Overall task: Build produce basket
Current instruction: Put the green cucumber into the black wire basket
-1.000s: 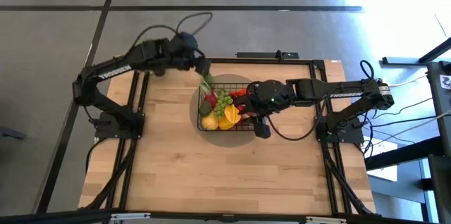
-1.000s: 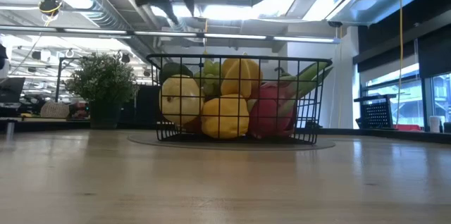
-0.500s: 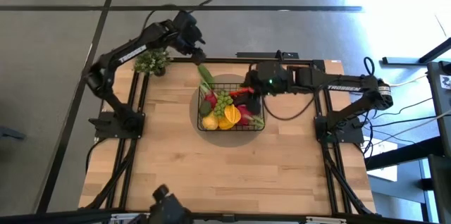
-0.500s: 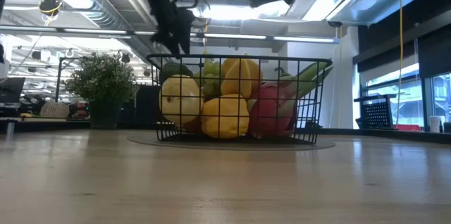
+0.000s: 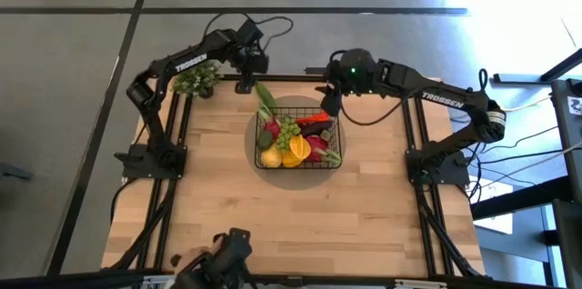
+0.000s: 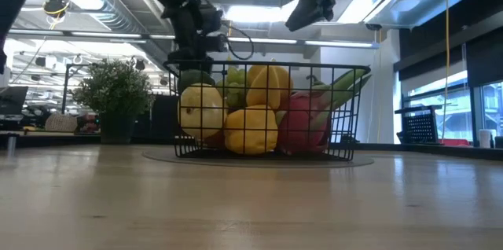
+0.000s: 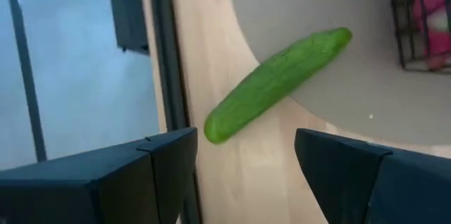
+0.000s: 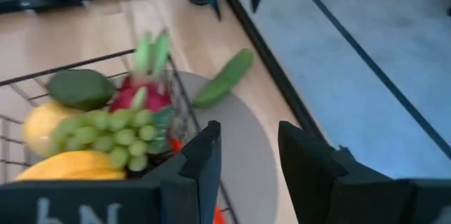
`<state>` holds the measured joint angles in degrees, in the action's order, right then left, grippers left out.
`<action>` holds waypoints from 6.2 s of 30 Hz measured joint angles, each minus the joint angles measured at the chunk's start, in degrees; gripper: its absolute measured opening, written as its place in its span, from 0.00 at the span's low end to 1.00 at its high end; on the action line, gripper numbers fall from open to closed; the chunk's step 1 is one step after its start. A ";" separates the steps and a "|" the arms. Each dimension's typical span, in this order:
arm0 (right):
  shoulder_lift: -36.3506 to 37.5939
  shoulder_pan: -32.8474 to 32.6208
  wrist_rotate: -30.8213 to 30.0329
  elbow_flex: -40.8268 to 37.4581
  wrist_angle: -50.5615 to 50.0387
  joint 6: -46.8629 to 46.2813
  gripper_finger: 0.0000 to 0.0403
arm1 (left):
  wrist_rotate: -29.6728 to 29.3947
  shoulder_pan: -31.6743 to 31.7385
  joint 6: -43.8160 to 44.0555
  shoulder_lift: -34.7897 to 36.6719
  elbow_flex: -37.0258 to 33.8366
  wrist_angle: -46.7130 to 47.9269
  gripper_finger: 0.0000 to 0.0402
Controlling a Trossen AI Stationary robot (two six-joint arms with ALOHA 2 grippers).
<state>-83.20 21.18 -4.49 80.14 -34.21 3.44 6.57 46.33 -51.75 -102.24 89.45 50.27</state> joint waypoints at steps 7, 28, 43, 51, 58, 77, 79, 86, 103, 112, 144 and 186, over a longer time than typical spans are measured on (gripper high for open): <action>0.00 3.63 0.04 0.00 -0.33 1.86 0.33 | 0.39 0.04 -11.62 -5.28 -0.02 0.12 0.57; 0.00 6.08 0.08 0.00 -0.40 3.31 0.33 | 0.00 0.04 -31.56 -17.45 -0.02 -6.22 0.57; 0.00 6.08 -0.42 0.00 -0.42 3.13 0.32 | 0.09 0.09 -14.68 -19.64 -0.02 -7.68 0.57; 0.00 6.08 -0.44 0.00 -0.42 3.11 0.32 | -0.08 0.00 -6.56 -19.64 -0.02 -7.64 0.56; 0.00 6.08 -0.45 0.00 -0.42 3.08 0.32 | -1.75 -0.36 -8.52 -19.64 -0.02 -7.59 0.47; 0.00 6.06 -0.51 0.00 -1.73 3.07 0.32 | -13.56 -5.84 5.89 -19.25 0.55 -6.72 0.27; 0.01 6.06 -0.51 0.00 -1.73 3.07 0.32 | -13.84 -5.93 7.05 -18.88 1.60 -5.32 0.27; 0.00 6.06 -0.59 0.00 -2.15 3.08 0.32 | -15.90 -5.71 9.15 -14.97 6.67 -4.31 0.27; 1.03 6.08 -1.02 0.00 -7.32 2.99 0.33 | -20.85 -13.62 12.08 -5.21 19.74 9.56 0.27; 6.63 6.13 -0.99 0.00 -11.12 2.10 0.33 | -18.43 -23.63 12.19 -2.35 19.71 12.51 0.27; 11.76 5.78 10.16 0.00 -32.17 -3.93 0.32 | -11.45 -38.95 13.17 -14.03 19.68 -4.97 0.27; 11.78 5.78 10.15 0.00 -31.94 -1.87 0.33 | -15.94 -41.20 21.77 -16.84 19.69 -4.95 0.32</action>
<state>-71.42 26.96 5.67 80.14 -66.15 1.56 -9.38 5.13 -29.98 -119.09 109.14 45.32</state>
